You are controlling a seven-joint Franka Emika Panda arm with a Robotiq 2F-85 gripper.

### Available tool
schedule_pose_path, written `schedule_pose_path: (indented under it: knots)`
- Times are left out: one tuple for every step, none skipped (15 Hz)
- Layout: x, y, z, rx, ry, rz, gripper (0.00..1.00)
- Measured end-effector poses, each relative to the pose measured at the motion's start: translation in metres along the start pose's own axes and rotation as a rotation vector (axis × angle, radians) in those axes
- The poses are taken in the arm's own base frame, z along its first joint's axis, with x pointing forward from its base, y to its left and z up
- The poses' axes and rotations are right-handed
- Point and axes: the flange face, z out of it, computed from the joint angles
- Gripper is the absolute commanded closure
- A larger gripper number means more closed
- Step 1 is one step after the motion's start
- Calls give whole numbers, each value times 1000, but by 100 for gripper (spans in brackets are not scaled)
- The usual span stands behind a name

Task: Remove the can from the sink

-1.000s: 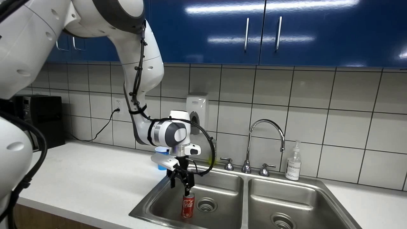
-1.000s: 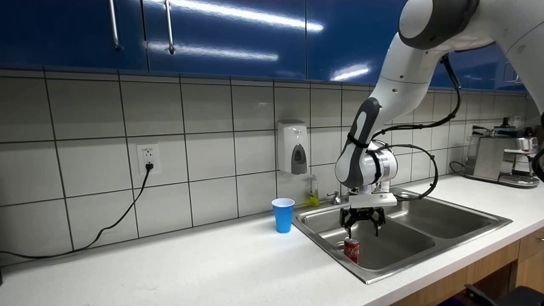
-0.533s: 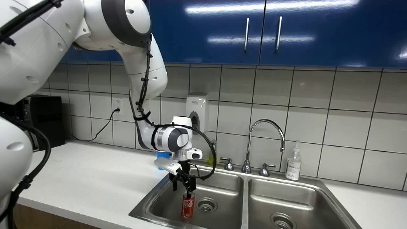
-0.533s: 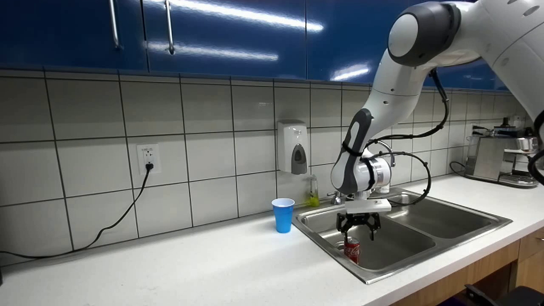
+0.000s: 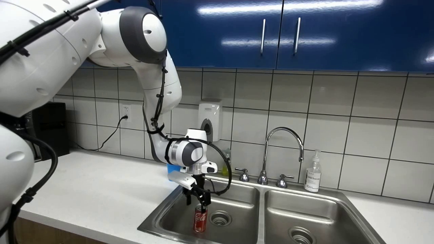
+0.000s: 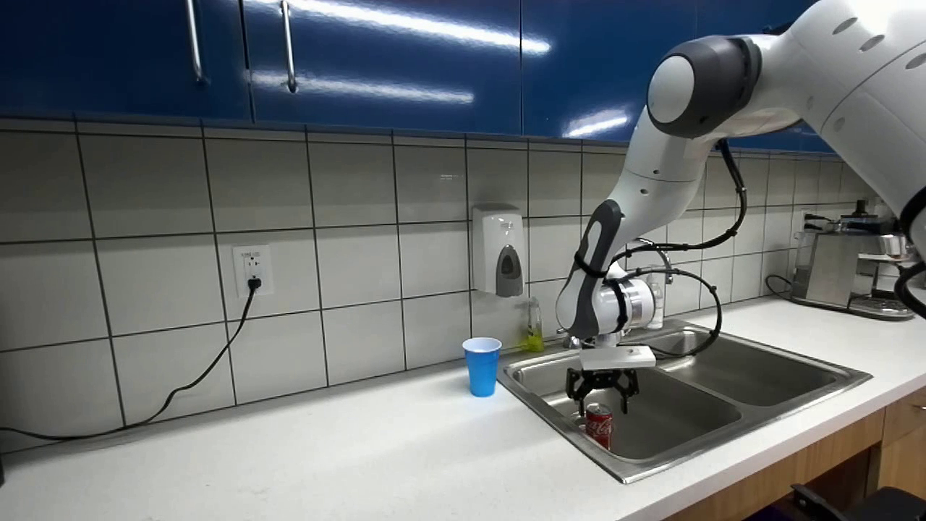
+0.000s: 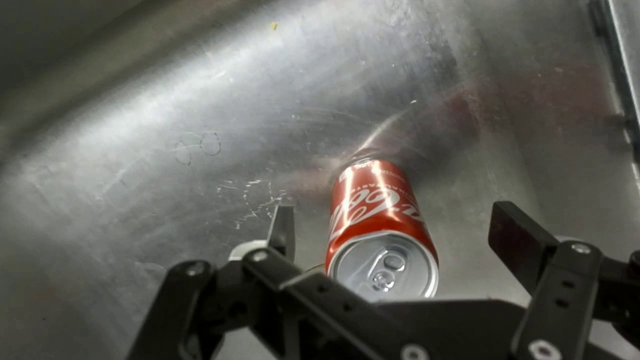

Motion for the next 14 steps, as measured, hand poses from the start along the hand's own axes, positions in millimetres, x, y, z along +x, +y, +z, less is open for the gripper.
schedule_pose_path:
  knots:
    - [2, 0, 4, -1, -1, 0, 0]
    - [4, 0, 7, -2, -2, 1, 0]
    - [5, 1, 11, -3, -3, 3, 0]
    - [7, 1, 14, -4, -5, 5, 0]
    - [9, 2, 18, -6, -6, 7, 0]
    - [10, 3, 21, -7, -8, 9, 0]
    - [12, 4, 24, -8, -9, 11, 0]
    - [13, 5, 27, -8, -10, 13, 0]
    - [15, 5, 30, -8, -9, 14, 0]
    - [17, 4, 31, -9, -7, 14, 0]
    - [18, 4, 33, -9, -6, 13, 0]
    - [20, 3, 34, -8, -5, 12, 0]
    - [22, 2, 35, -8, -2, 12, 0]
    - [24, 1, 36, -7, 0, 11, 0]
